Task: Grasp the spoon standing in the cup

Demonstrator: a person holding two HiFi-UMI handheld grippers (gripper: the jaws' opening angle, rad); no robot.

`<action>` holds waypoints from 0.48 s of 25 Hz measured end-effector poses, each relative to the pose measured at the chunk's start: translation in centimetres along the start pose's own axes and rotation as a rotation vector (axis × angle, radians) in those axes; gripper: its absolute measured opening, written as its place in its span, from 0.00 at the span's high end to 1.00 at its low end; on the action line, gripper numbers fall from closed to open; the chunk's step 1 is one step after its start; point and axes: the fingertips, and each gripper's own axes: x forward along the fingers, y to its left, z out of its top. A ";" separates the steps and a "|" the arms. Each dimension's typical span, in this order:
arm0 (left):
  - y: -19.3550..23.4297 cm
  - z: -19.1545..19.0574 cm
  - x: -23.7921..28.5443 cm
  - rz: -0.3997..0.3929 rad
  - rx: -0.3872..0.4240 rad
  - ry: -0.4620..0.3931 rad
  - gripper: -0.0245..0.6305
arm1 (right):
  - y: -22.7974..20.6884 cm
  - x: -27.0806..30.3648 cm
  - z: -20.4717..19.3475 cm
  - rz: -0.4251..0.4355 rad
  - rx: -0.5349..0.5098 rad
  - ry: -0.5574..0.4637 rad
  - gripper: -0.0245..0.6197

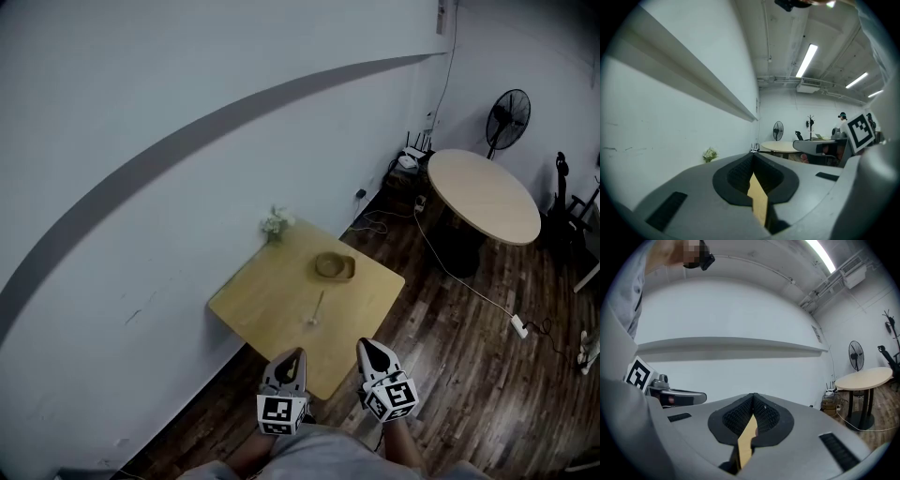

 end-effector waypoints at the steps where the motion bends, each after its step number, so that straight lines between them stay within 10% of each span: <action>1: 0.9 0.3 0.7 0.004 -0.002 -0.002 0.96 | -0.4 1.1 0.0 -0.002 0.003 0.003 0.96; 12: 9.8 1.1 7.7 0.023 -0.021 0.011 0.96 | -3.4 11.6 -1.9 -0.027 0.026 0.036 0.96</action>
